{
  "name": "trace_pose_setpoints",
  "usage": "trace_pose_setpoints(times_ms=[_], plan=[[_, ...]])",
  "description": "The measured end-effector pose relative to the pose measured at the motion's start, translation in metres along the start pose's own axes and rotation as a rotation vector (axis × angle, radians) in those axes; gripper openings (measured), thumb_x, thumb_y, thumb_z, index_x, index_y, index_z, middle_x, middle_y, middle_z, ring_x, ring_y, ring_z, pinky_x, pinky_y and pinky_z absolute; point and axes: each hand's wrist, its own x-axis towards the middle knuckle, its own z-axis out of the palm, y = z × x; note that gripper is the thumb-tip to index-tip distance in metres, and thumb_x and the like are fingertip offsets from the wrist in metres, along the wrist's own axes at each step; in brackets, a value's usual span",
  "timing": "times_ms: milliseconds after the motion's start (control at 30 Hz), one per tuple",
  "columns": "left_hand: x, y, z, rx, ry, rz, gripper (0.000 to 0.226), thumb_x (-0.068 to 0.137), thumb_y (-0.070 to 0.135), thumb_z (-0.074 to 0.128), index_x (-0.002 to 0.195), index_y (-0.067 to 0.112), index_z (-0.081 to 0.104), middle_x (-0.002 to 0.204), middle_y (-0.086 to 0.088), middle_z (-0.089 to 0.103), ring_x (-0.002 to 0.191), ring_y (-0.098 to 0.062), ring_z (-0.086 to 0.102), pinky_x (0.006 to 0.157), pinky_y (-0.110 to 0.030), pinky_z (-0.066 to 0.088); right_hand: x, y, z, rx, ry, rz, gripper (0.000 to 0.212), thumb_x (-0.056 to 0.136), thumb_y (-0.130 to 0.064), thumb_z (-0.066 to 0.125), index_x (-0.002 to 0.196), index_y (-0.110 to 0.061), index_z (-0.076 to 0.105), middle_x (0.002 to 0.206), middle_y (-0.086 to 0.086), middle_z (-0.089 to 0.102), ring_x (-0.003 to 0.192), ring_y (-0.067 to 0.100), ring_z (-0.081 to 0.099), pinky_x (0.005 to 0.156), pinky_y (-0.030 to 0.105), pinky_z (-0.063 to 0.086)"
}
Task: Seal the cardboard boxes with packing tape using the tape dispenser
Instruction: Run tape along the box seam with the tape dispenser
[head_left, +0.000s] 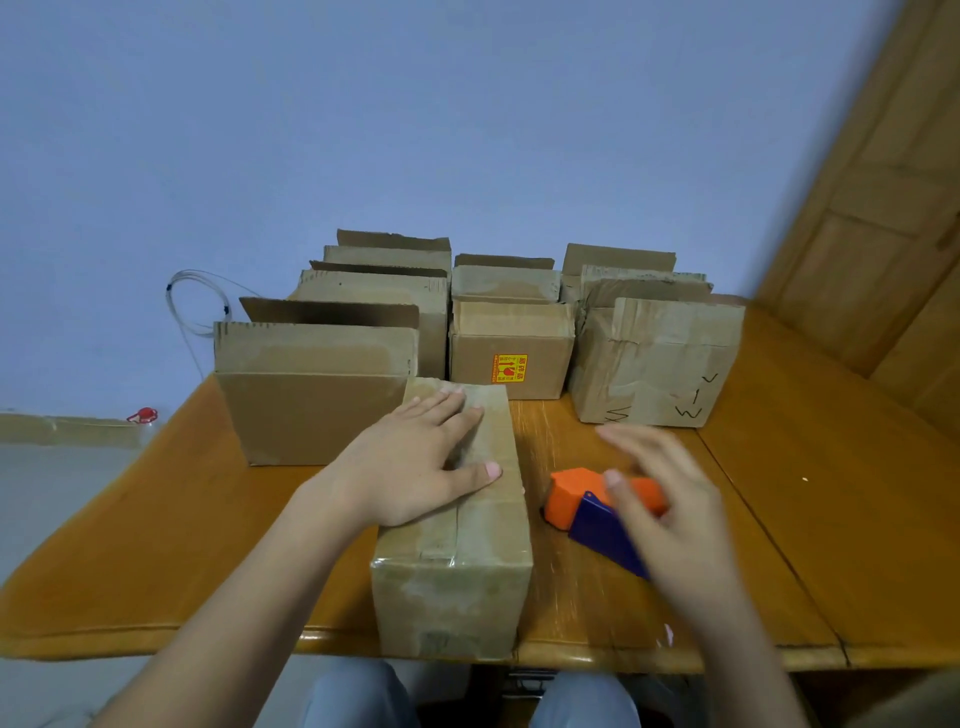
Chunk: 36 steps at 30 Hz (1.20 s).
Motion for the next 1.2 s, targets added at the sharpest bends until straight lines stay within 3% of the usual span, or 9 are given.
trace_pose_setpoints(times_ms=[100,200,267,433,600,733,933,1067,1200], plan=[[-0.002,0.002,0.002,-0.026,0.003,-0.003,0.102,0.070,0.082,0.005,0.154,0.025,0.000,0.162,0.002,-0.008,0.147,-0.009,-0.011,0.111,-0.021,-0.009,0.025,0.029,-0.026,-0.241,-0.129,0.114,0.049,0.088,-0.014,0.064,0.127,-0.039,0.047,0.130,-0.019,0.040,0.131,0.008,0.033,0.105,0.029,0.031],[-0.002,0.003,0.003,-0.046,0.009,-0.009,0.102,0.068,0.081,0.003,0.154,0.026,-0.003,0.161,0.002,-0.011,0.147,-0.009,-0.013,0.110,-0.021,-0.011,0.031,0.044,-0.031,-0.372,-0.435,0.219,0.068,0.085,-0.030,0.068,0.143,-0.035,0.033,0.146,-0.014,0.029,0.138,0.009,0.016,0.110,0.029,0.021],[-0.001,0.003,0.003,-0.056,0.015,-0.009,0.097,0.072,0.078,0.008,0.154,0.026,-0.003,0.161,0.002,-0.012,0.146,-0.008,-0.014,0.110,-0.021,-0.012,0.025,0.051,-0.019,-0.478,-0.506,0.245,0.079,0.082,-0.040,0.070,0.147,-0.032,0.025,0.149,-0.011,0.023,0.138,0.010,0.018,0.110,0.032,0.029],[-0.001,0.001,0.005,-0.088,0.042,-0.002,0.112,0.058,0.086,-0.002,0.153,0.028,0.000,0.161,0.004,-0.009,0.146,-0.007,-0.013,0.109,-0.020,-0.012,-0.006,0.066,0.008,-0.640,-0.303,0.138,0.068,0.083,-0.045,0.066,0.141,-0.027,0.035,0.135,-0.008,0.040,0.125,0.010,0.037,0.095,0.024,0.041],[-0.001,-0.001,0.006,-0.105,0.057,0.003,0.128,0.045,0.096,-0.016,0.153,0.030,0.000,0.161,0.005,-0.009,0.146,-0.006,-0.012,0.110,-0.020,-0.011,-0.024,0.078,0.021,-0.726,-0.200,0.089,0.068,0.060,-0.033,0.088,0.120,-0.017,0.062,0.107,0.004,0.063,0.090,0.022,0.064,0.066,0.030,0.052],[0.000,0.000,0.004,-0.121,0.075,0.001,0.132,0.040,0.098,-0.017,0.153,0.031,0.001,0.161,0.007,-0.008,0.146,-0.005,-0.010,0.108,-0.019,-0.010,-0.016,0.079,0.016,-0.684,-0.196,0.079,0.056,0.079,-0.032,0.075,0.130,-0.023,0.056,0.114,0.002,0.059,0.096,0.022,0.059,0.072,0.027,0.047],[0.001,0.004,-0.001,-0.186,0.061,0.050,0.127,0.047,0.099,0.004,0.153,0.031,0.013,0.162,0.006,0.000,0.147,-0.006,-0.004,0.111,-0.019,-0.004,0.020,0.070,-0.016,-0.664,-0.053,-0.119,0.051,0.067,-0.018,0.085,0.115,-0.015,0.066,0.099,0.006,0.063,0.082,0.027,0.062,0.065,0.030,0.046],[0.003,0.010,-0.017,-0.221,0.122,0.086,0.110,0.057,0.089,0.019,0.151,0.032,0.024,0.161,0.012,0.007,0.146,-0.009,0.014,0.113,-0.026,0.021,0.055,0.048,-0.044,-0.524,0.082,-0.223,0.044,0.072,-0.015,0.082,0.113,-0.013,0.068,0.101,0.005,0.064,0.089,0.023,0.059,0.073,0.032,0.040],[0.020,0.032,-0.042,-0.104,0.392,0.159,0.104,0.072,0.083,0.036,0.153,0.034,-0.005,0.161,0.012,-0.003,0.147,-0.008,0.003,0.116,-0.028,0.012,0.086,0.015,-0.067,-0.200,0.082,-0.134,0.042,0.072,-0.010,0.081,0.111,-0.018,0.070,0.098,-0.009,0.063,0.087,0.002,0.056,0.076,0.009,0.041]])
